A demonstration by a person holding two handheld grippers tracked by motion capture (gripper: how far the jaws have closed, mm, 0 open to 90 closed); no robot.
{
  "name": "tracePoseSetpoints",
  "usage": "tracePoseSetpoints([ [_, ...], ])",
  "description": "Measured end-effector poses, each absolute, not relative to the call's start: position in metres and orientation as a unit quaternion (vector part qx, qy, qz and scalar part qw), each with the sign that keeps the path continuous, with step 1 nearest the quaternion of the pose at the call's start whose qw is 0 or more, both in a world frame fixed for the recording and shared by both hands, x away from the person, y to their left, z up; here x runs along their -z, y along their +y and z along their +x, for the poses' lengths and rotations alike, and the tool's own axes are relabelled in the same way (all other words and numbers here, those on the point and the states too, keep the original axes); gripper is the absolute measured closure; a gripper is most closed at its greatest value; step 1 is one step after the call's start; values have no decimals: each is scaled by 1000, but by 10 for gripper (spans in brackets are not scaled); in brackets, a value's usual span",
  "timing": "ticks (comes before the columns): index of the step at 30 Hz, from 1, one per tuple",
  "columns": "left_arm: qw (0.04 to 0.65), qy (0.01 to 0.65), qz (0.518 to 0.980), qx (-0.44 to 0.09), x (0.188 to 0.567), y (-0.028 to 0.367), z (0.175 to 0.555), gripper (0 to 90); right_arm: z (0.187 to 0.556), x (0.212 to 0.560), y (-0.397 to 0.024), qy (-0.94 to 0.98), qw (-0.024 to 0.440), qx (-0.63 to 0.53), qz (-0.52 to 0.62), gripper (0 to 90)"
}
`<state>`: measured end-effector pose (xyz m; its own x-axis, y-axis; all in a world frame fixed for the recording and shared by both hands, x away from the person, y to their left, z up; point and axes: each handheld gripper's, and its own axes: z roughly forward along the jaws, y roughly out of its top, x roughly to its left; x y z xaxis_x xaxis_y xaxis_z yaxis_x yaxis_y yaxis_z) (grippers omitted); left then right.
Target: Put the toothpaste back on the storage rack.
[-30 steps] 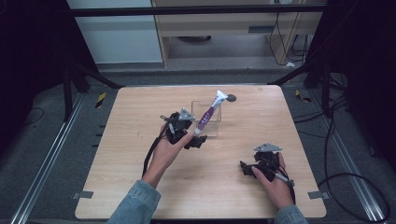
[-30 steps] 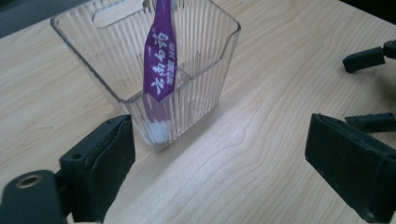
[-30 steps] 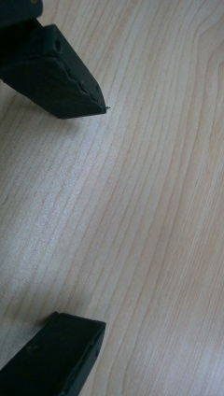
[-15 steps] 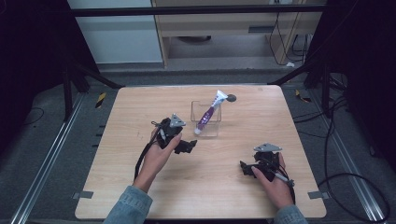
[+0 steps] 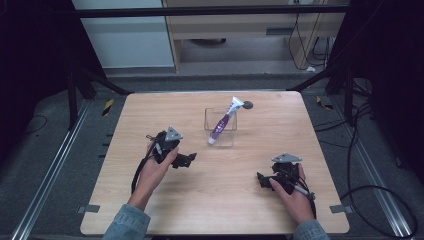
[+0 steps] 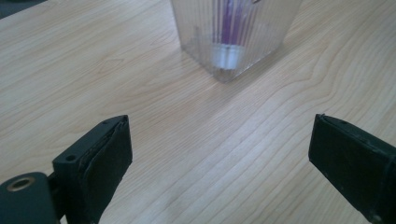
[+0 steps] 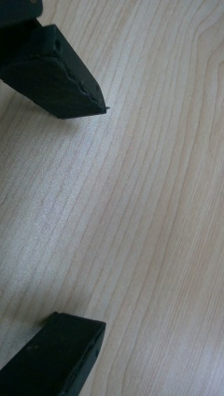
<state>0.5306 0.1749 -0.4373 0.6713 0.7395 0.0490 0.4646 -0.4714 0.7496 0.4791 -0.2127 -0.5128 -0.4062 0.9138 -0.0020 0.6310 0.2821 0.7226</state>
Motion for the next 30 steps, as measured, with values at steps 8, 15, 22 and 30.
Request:
tracePoseSetpoints([
  [8, 362, 388, 827, -188, 451, 204, 528, 59, 480, 513, -213, 771, 216, -328, 500, 4],
  [15, 350, 398, 826, -193, 457, 223, 525, 59, 480, 513, -213, 772, 216, -328, 500, 4],
  [22, 343, 407, 822, -201, 461, 243, 522, 59, 480, 513, -213, 771, 216, -328, 500, 4],
  [30, 340, 424, 812, -213, 468, 270, 520, 59, 480, 513, -213, 772, 216, -328, 500, 4],
])
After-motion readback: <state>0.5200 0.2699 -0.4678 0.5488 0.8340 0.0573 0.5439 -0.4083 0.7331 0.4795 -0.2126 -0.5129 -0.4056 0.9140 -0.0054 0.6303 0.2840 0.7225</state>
